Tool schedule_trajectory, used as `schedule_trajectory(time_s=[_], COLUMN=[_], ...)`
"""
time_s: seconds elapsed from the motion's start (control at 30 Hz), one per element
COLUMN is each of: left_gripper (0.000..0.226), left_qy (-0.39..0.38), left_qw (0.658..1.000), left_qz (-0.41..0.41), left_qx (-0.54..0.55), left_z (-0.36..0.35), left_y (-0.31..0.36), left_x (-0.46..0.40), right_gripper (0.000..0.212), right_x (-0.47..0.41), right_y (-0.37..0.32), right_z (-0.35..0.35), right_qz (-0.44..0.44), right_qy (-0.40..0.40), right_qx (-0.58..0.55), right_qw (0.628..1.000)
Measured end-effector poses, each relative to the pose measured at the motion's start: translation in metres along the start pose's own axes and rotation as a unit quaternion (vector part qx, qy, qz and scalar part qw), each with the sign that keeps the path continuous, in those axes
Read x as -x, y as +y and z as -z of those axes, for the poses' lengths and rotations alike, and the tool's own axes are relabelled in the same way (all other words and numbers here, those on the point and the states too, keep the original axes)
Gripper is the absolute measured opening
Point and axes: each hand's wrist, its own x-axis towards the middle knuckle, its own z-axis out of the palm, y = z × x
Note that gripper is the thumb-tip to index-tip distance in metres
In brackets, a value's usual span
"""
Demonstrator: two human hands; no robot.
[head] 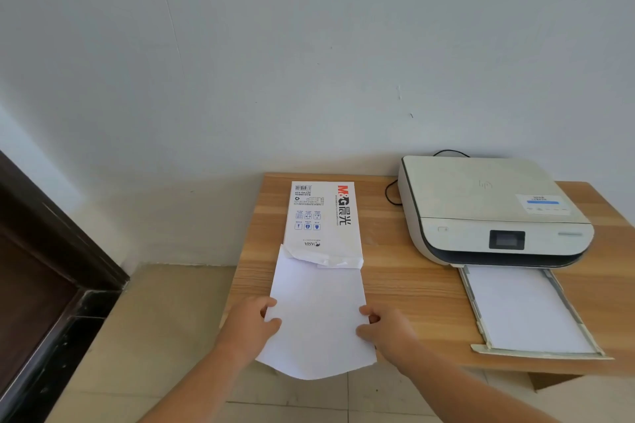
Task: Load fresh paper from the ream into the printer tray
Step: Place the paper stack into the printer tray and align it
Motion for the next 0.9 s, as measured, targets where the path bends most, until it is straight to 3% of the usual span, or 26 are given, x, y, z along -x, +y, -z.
schedule_trajectory(time_s=[0.9], left_gripper=[0.032], left_qy=[0.034], left_qw=[0.998], left_qz=[-0.044], left_qx=[0.026], left_z=[0.05], left_y=[0.038], left_x=[0.041], right_gripper=[0.041], right_x=[0.067], right_y=[-0.039], right_z=[0.019], right_qz=[0.106], right_qy=[0.035], right_qx=[0.034], right_qw=[0.993])
